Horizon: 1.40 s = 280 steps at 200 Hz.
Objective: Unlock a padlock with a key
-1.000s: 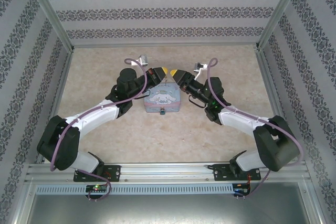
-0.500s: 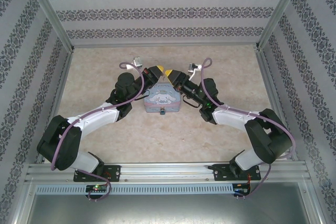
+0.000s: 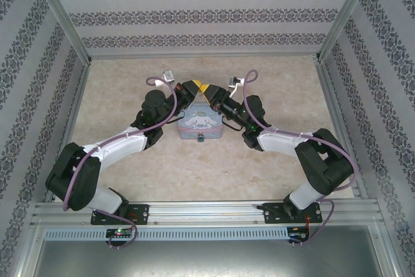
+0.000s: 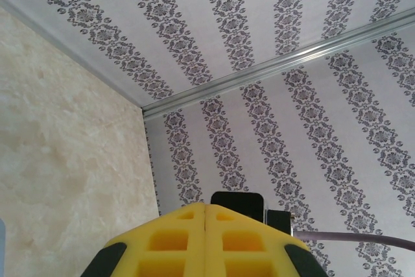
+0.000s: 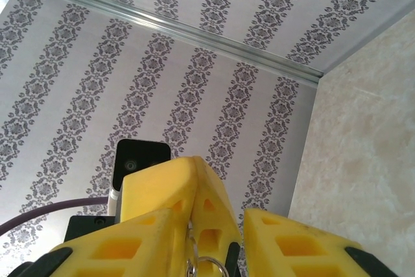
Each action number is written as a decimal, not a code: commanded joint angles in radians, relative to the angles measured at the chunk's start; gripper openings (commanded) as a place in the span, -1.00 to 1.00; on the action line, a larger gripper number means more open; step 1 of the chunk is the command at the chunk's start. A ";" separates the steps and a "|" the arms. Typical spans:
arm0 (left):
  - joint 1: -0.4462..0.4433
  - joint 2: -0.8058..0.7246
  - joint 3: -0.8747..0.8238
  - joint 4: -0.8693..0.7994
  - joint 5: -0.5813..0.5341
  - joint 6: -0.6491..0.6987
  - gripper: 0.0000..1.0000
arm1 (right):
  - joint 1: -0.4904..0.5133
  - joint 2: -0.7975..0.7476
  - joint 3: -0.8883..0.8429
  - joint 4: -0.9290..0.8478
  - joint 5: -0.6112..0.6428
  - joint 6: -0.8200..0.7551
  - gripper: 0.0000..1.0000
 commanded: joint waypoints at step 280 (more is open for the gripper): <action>0.032 -0.239 0.004 -0.325 -0.042 0.111 0.73 | -0.041 -0.032 -0.113 0.087 -0.047 0.042 -1.00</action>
